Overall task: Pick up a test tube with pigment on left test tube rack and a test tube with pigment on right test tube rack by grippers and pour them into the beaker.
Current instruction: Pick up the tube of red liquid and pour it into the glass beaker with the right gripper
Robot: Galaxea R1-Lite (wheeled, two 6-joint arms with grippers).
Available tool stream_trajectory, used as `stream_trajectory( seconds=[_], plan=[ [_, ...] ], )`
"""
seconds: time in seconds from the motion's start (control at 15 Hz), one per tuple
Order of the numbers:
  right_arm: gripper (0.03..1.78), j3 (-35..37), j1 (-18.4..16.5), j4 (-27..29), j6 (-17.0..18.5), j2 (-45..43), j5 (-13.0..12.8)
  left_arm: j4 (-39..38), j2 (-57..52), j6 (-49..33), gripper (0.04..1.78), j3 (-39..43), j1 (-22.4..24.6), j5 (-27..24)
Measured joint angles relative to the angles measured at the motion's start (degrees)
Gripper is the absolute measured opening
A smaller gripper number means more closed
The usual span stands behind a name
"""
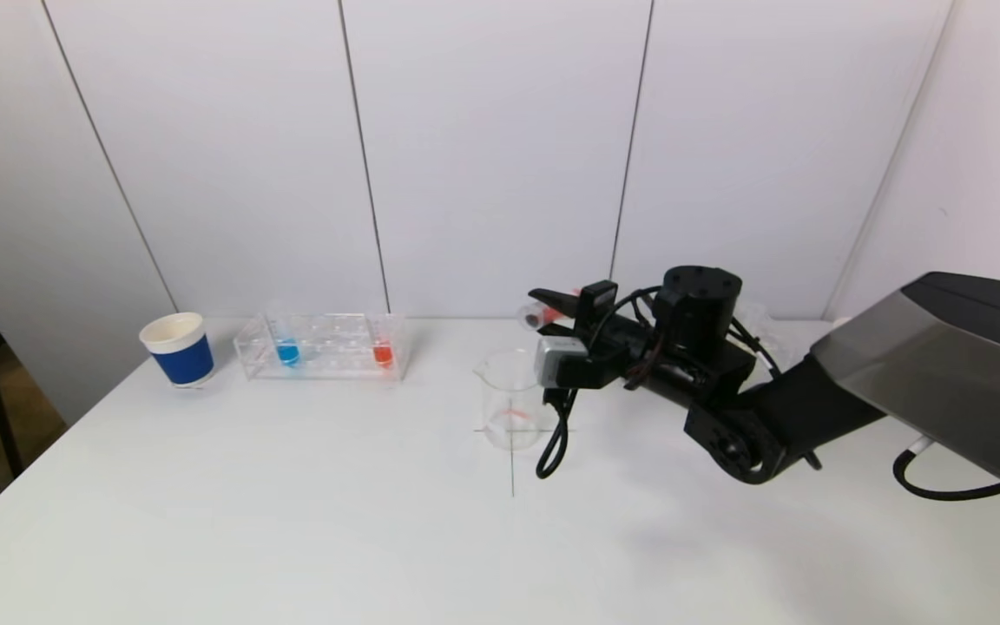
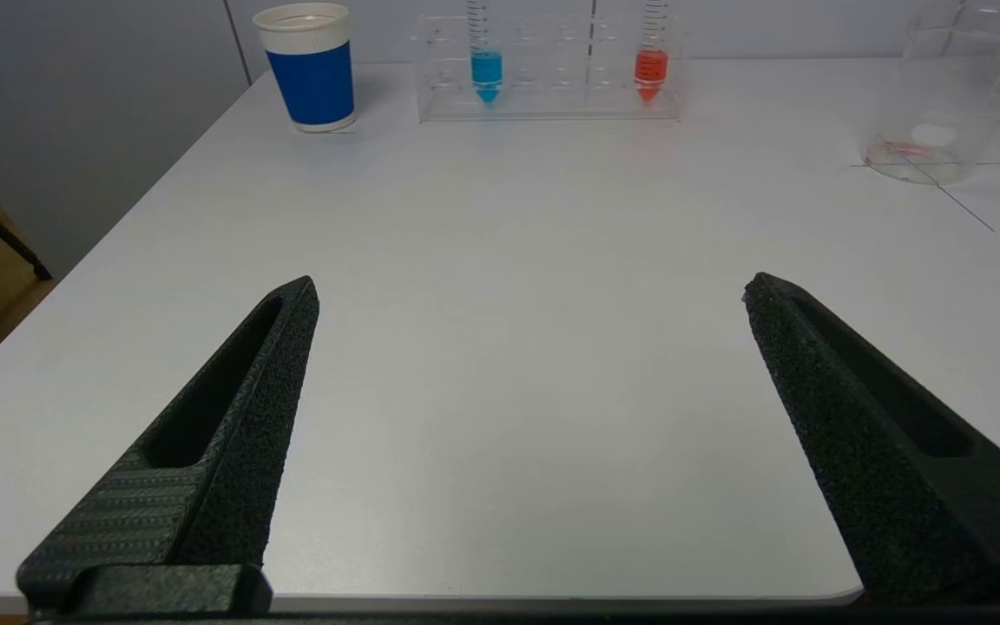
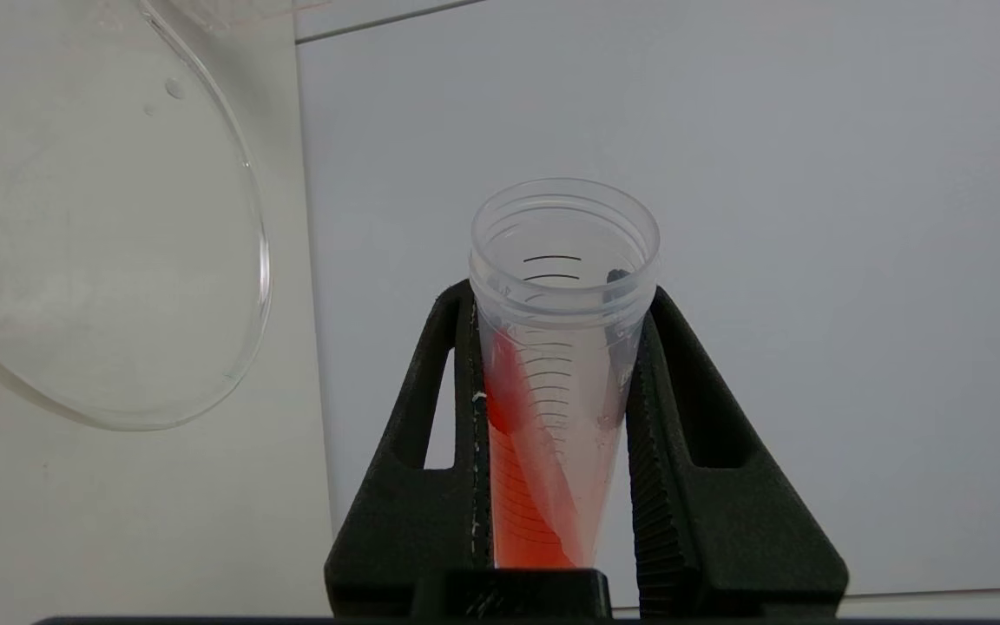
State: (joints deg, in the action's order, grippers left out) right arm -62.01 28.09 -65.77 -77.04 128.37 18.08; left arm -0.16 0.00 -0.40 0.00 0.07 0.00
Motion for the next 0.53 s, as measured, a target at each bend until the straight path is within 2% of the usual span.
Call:
stream_trajectory(
  seconds=[0.53],
  plan=[
    [0.5, -0.1, 0.0, -0.1, -1.5, 0.6, -0.4, 0.0, 0.0, 0.0, 1.72, 0.0, 0.0, 0.0]
  ],
)
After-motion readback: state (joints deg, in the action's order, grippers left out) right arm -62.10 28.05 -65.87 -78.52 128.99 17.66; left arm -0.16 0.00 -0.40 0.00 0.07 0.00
